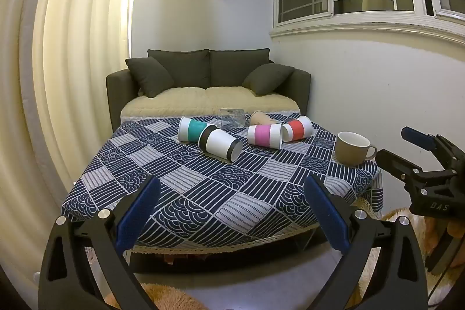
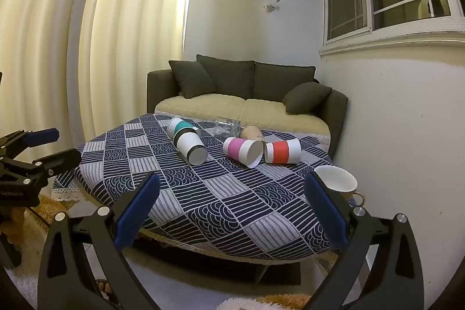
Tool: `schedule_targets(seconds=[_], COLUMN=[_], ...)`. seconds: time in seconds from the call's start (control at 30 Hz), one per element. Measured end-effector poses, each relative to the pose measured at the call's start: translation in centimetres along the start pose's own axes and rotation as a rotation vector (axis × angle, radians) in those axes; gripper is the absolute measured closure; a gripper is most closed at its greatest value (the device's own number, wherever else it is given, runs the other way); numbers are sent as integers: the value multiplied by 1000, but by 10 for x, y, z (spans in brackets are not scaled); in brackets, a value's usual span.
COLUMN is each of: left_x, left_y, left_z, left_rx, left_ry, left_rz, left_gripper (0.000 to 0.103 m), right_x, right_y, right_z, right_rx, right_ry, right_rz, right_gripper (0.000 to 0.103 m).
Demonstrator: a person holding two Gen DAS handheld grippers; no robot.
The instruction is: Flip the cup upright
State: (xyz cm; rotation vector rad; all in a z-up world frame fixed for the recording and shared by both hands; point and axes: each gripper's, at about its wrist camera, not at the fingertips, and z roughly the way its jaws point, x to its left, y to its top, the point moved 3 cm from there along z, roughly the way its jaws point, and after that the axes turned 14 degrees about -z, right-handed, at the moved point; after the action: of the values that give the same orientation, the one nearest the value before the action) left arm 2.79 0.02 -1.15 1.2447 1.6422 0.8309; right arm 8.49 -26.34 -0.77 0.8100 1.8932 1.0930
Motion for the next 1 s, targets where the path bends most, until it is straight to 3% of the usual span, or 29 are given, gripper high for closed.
schedule_targets(seconds=[1.0], left_x=[0], left_y=[0], left_z=[-1], left_rx=[-5], left_ry=[-2], left_rz=[2], left_gripper=[7], right_x=[0], right_y=[-1], right_z=[0], right_rx=[-3], right_ry=[-2], right_rz=[0], right_gripper=[5])
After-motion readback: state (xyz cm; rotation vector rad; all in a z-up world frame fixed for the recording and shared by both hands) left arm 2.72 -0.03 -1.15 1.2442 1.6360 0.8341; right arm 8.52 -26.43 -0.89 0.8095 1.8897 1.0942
